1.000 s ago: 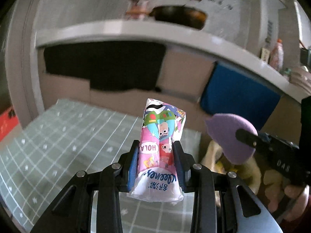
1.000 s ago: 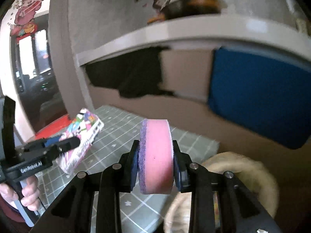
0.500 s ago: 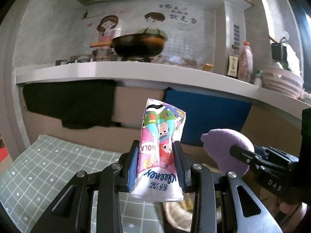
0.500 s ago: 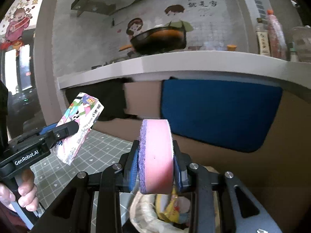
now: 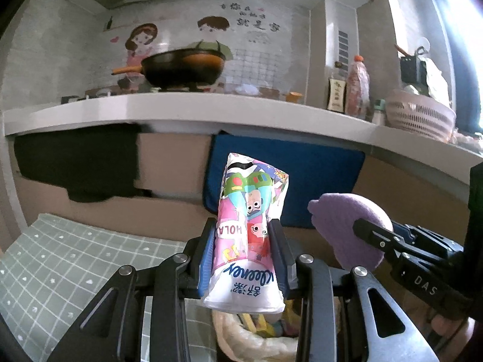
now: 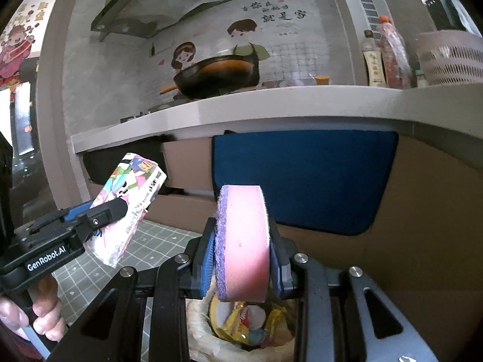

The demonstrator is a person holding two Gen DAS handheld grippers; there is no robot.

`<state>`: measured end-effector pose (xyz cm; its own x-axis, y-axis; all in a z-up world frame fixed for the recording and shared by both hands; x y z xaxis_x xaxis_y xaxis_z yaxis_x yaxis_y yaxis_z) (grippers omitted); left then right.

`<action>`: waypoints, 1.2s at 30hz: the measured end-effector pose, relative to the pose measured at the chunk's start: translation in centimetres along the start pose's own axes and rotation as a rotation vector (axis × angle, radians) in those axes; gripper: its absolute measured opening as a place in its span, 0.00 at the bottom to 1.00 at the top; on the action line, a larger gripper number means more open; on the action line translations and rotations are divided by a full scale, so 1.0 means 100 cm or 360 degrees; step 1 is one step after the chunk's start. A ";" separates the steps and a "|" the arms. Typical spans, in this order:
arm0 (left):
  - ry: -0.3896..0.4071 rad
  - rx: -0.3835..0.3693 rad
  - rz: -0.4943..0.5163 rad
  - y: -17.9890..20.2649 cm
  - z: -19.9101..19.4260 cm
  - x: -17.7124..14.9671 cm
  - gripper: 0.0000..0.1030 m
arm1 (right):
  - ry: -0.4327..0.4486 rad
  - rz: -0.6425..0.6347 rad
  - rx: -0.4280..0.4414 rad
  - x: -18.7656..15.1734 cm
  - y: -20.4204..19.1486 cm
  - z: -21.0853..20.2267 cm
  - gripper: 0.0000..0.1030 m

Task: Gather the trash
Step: 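Carry the tissue pack and sponge with both tools over the bin, then open both grippers to drop the tissue pack and sponge into the bin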

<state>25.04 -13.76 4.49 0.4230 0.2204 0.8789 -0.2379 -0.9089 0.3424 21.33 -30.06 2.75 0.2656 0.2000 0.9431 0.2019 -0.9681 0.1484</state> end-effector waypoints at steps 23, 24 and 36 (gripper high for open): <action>-0.0601 0.0001 -0.0156 -0.028 0.124 -0.115 0.34 | -0.0394 0.0199 0.0084 -0.097 0.025 0.089 0.28; -0.0629 -0.0005 -0.0164 -0.029 0.128 -0.119 0.34 | -0.0420 0.0217 0.0092 -0.103 0.026 0.095 0.28; -0.0813 -0.0107 -0.0290 -0.043 0.156 -0.135 0.39 | -0.0534 0.0288 0.0110 -0.127 0.029 0.114 0.31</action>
<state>33.95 -18.35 -14.01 0.8296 0.1570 0.5358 -0.1694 -0.8436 0.5096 29.29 -33.71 -12.18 0.5939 0.0764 0.8009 0.1838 -0.9820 -0.0426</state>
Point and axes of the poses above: each gripper's, at about its wrist camera, not at the fingertips, and z roughly the way its jaws point, y to its right, x to its top, the point moved 4 cm from there along z, roughly the way its jaws point, and after that the axes turned 15 degrees about -z, right-handed, at the moved point
